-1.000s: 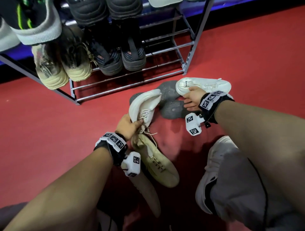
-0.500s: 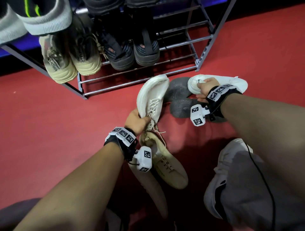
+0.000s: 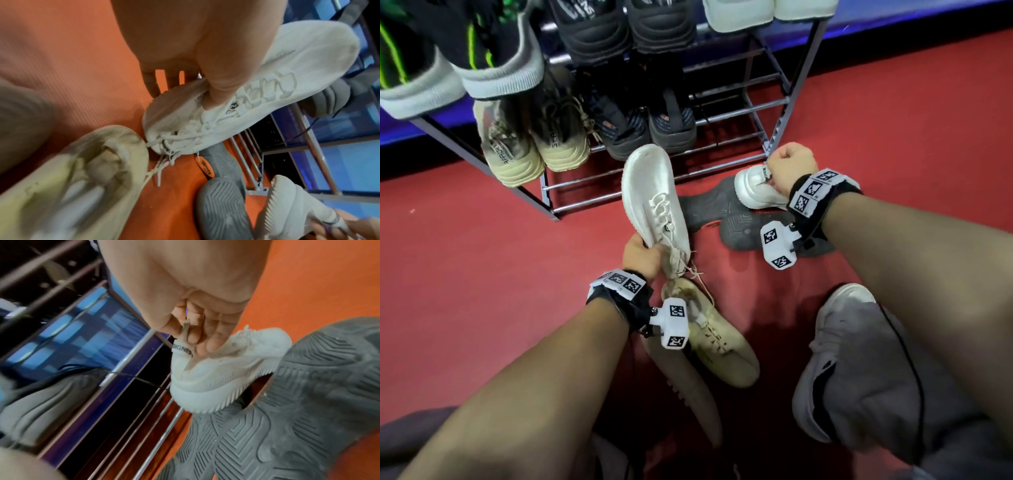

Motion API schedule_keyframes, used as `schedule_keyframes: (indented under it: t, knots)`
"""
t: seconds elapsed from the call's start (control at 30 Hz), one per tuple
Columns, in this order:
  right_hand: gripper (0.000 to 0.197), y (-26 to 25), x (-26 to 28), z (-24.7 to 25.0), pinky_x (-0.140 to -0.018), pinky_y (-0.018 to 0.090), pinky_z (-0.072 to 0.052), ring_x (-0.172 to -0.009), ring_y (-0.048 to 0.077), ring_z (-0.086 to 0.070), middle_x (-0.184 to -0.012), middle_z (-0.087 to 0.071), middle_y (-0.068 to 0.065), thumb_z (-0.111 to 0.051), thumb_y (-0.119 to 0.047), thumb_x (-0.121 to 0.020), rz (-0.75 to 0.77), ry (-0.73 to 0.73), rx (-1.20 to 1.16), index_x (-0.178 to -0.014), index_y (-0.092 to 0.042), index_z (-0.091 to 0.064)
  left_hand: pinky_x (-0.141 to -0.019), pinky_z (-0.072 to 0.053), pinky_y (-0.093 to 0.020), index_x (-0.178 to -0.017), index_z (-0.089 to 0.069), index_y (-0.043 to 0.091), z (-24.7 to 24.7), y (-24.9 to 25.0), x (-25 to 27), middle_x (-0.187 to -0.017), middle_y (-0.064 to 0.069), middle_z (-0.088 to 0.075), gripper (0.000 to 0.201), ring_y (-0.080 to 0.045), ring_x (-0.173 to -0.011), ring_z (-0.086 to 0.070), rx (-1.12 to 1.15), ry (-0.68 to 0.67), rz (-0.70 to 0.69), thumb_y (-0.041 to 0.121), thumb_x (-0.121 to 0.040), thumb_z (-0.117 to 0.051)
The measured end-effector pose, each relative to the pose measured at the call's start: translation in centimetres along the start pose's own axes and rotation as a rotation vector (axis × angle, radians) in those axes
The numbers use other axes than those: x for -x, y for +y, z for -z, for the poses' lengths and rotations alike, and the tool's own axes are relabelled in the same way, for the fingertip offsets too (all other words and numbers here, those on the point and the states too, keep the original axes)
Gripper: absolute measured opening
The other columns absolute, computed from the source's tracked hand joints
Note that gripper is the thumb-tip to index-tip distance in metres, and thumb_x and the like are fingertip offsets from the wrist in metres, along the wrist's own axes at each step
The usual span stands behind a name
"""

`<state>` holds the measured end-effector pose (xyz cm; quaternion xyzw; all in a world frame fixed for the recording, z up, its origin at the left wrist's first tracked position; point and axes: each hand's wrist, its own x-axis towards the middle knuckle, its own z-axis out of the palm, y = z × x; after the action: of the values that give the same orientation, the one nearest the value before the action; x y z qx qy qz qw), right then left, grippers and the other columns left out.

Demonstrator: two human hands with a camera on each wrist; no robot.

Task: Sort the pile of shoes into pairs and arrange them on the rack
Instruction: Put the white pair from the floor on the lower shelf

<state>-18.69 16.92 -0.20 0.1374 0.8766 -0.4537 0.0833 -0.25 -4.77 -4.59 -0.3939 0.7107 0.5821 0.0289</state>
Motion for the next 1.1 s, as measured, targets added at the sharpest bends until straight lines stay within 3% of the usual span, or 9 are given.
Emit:
schedule_keyframes:
  t: [0.1,0.2,0.33,0.53,0.73,0.8,0.87,0.97,1.1]
  knots:
    - [0.021,-1.6,3.2,0.9,-0.055,0.022,-0.037,-0.057,0.014,-0.047,-0.057,-0.050,-0.007,-0.051,-0.013,-0.079,0.126,-0.069,0.109,-0.058,-0.017,-0.051,-0.080,-0.059,-0.046,-0.102,-0.061,0.013,-0.1,0.3,0.6,-0.096,-0.011,-0.071,0.015,-0.033,-0.092,-0.069,0.070,-0.046,0.060,0.005,-0.089,-0.061]
    - [0.019,-1.5,6.6,0.8,-0.063,0.023,-0.037,-0.064,0.021,-0.051,-0.066,-0.057,0.000,-0.047,-0.011,-0.080,0.235,-0.204,0.292,-0.066,-0.013,-0.059,-0.077,-0.058,-0.041,-0.113,-0.061,0.009,-0.3,0.4,2.0,-0.104,-0.013,-0.070,0.023,-0.031,-0.092,-0.068,0.079,-0.130,0.066,0.007,-0.091,-0.058]
    - [0.017,1.1,10.5,0.8,-0.054,0.021,-0.037,-0.054,0.016,-0.052,-0.056,-0.055,-0.005,-0.049,-0.013,-0.079,0.297,-0.414,0.501,-0.063,-0.014,-0.055,-0.076,-0.056,-0.042,-0.113,-0.059,0.005,-0.1,-0.4,3.8,-0.093,-0.012,-0.068,0.028,-0.030,-0.083,-0.066,0.006,-0.180,0.155,0.013,-0.086,-0.060]
    - [0.025,6.9,12.1,2.1,-0.056,0.025,-0.044,-0.064,0.020,-0.058,-0.078,-0.062,0.001,-0.062,-0.010,-0.073,0.116,-0.438,0.453,-0.095,-0.020,-0.055,-0.074,-0.055,-0.038,-0.113,-0.059,-0.005,0.3,-2.8,5.4,-0.099,-0.016,-0.067,0.033,-0.030,-0.085,-0.065,-0.119,-0.203,0.283,0.017,-0.089,-0.064]
    - [0.017,10.1,10.6,1.3,-0.067,0.032,-0.054,-0.074,0.024,-0.064,-0.083,-0.066,0.003,-0.068,-0.014,-0.074,-0.023,-0.382,0.429,-0.085,-0.024,-0.058,-0.093,-0.054,-0.048,-0.123,-0.056,-0.006,1.0,-4.5,4.7,-0.113,-0.020,-0.068,0.047,-0.036,-0.101,-0.067,-0.121,-0.181,0.374,0.024,-0.088,-0.065]
    - [0.009,9.9,10.4,0.9,-0.070,0.036,-0.054,-0.070,0.022,-0.061,-0.082,-0.065,0.003,-0.067,-0.018,-0.080,-0.023,-0.385,0.434,-0.084,-0.018,-0.060,-0.089,-0.056,-0.044,-0.119,-0.058,-0.005,1.0,-3.6,4.9,-0.109,-0.020,-0.069,0.042,-0.034,-0.097,-0.067,-0.099,-0.171,0.372,0.021,-0.087,-0.068]
    - [0.013,9.8,10.1,0.3,-0.068,0.034,-0.050,-0.066,0.020,-0.057,-0.086,-0.064,0.006,-0.065,-0.022,-0.084,-0.038,-0.412,0.452,-0.092,-0.013,-0.062,-0.071,-0.057,-0.038,-0.113,-0.061,-0.003,1.0,-2.9,4.9,-0.101,-0.018,-0.071,0.038,-0.032,-0.085,-0.068,-0.072,-0.196,0.381,0.016,-0.083,-0.072]
    - [0.046,9.9,9.6,-1.0,-0.086,0.035,-0.050,-0.095,0.027,-0.061,-0.114,-0.062,0.010,-0.070,-0.031,-0.080,-0.120,-0.369,0.485,-0.120,-0.014,-0.055,-0.048,-0.050,-0.026,-0.111,-0.063,-0.002,0.6,-2.4,5.0,-0.095,-0.016,-0.072,0.042,-0.027,-0.071,-0.068,-0.008,-0.236,0.353,0.008,-0.073,-0.078]
    - [0.070,9.4,9.6,-2.0,-0.099,0.040,-0.042,-0.112,0.033,-0.052,-0.133,-0.042,0.017,-0.077,-0.044,-0.071,-0.212,-0.342,0.580,-0.128,-0.018,-0.044,-0.049,-0.051,-0.025,-0.115,-0.062,0.000,-0.1,-1.9,4.9,-0.100,-0.018,-0.072,0.055,-0.026,-0.073,-0.069,0.050,-0.259,0.325,0.005,-0.064,-0.082]
